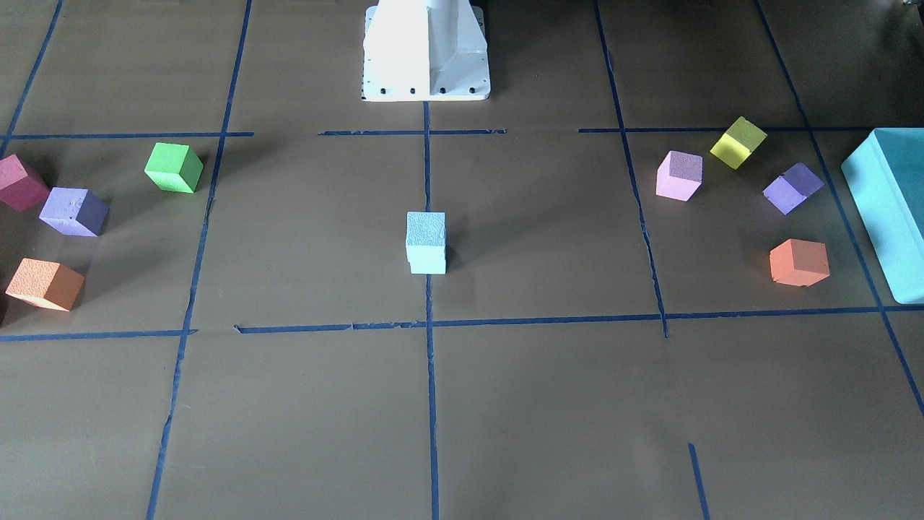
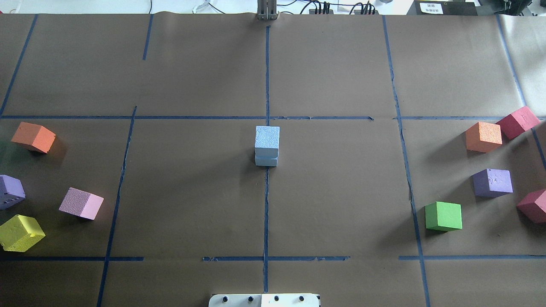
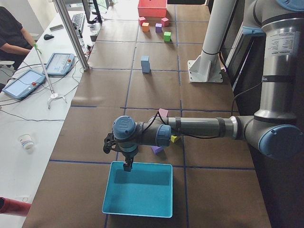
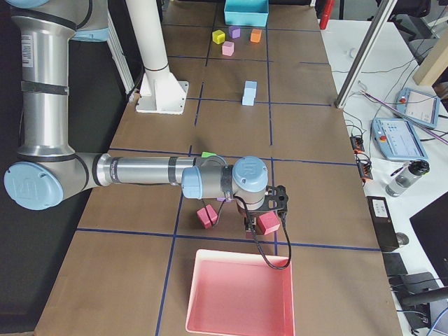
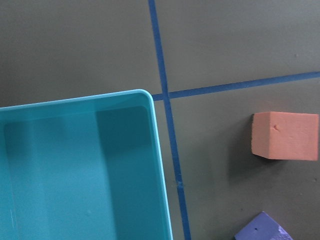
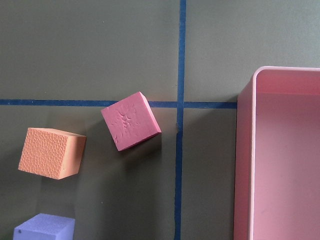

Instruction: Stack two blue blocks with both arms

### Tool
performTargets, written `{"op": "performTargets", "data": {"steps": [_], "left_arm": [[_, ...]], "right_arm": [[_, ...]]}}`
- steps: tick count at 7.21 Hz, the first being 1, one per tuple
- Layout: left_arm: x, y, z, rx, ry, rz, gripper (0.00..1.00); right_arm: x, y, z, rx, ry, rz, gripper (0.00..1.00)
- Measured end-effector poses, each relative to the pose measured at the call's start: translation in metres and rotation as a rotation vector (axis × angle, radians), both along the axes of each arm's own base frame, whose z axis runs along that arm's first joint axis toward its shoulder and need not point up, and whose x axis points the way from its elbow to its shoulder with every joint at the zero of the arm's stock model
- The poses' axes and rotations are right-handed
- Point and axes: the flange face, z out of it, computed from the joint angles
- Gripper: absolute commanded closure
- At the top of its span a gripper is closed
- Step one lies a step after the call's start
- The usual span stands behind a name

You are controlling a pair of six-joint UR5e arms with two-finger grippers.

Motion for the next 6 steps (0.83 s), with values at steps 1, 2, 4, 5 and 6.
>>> {"op": "performTargets", "data": {"steps": [1,2,4,5,6], "left_arm": [[-0.0015,0.0015,0.0015,-0.002,-0.002,-0.003,0.00],[-0.0027,0.0025,0.0027,-0.004,-0.004,-0.005,0.00],[-0.0037,0.0031,0.0037,-0.006,-0.007,-0.007,0.00],[-0.0039,0.0032,0.0039,-0.007,-0.008,-0.007,0.00],[-0.0042,0.0033,0.0041,-0.007,-0.009,-0.007,0.00]], "right_arm": [[0.0000,-0.0001,0.0001,0.000,0.000,0.000,0.00],[0.0000,-0.0002,0.0002,0.000,0.000,0.000,0.00],[0.0000,-0.0007,-0.0002,0.001,0.000,0.000,0.00],[0.0000,-0.0006,0.0000,0.000,0.000,0.000,0.00],[0.0000,-0.0004,0.0009,-0.001,0.000,0.000,0.00]]}}
